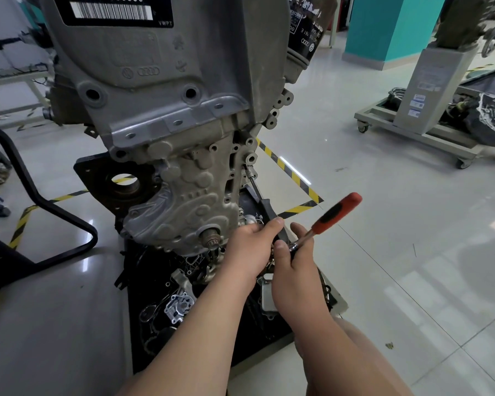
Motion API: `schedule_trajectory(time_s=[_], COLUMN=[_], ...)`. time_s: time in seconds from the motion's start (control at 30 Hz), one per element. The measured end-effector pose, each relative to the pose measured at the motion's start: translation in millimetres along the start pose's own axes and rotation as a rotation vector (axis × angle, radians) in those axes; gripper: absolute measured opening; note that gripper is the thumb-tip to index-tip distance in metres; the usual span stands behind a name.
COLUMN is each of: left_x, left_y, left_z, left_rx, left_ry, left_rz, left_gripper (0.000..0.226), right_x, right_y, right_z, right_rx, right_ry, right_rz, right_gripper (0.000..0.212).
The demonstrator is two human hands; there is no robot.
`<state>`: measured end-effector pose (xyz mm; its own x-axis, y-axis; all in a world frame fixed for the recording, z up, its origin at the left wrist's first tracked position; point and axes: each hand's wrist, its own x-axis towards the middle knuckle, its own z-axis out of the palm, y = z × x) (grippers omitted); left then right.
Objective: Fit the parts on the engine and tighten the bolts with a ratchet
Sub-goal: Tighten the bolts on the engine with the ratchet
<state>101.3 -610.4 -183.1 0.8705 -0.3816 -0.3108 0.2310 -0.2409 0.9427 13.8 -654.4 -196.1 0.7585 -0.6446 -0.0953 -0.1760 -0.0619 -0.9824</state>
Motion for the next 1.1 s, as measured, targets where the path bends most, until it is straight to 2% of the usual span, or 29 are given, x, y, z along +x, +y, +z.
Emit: schedule_trajectory(time_s=[0.13,0.33,0.5,0.63,0.77,0.93,1.1], left_x=[2,1,1,1,3,6,6], left_y=[0,0,-1,1,0,-1,-2], left_z=[-4,-3,-2,1,2,4,4], left_rx=[0.008,-0.061,-0.055,-0.059,-0.026,0.008,-0.011], left_ry=[0.029,-0.051,-0.070,-0.042,0.003,0.049,0.026], left_rz=[-0.011,-0.043,-0.070,-0.055,-0.013,0.001,0.004], left_gripper=[0.040,0.042,0.054,0.045,0.049,0.051,0.039], right_x=[9,7,8,8,7,7,-1], right_y=[-1,-14,-17,-16,-13,-5,-7], right_z=[-2,-8,-10,-8,-5,-6,-5], right_rx=[0.241,0.760,0.867,0.765,0.540,0.153,-0.117], right_ry=[-0.035,-0.248,-0.332,-0.286,-0.178,-0.055,-0.045], right_rz=[0.201,0.471,0.522,0.459,0.334,0.158,-0.045], right_gripper=[0.017,0.042,0.046,0.043,0.043,0.019,0.028])
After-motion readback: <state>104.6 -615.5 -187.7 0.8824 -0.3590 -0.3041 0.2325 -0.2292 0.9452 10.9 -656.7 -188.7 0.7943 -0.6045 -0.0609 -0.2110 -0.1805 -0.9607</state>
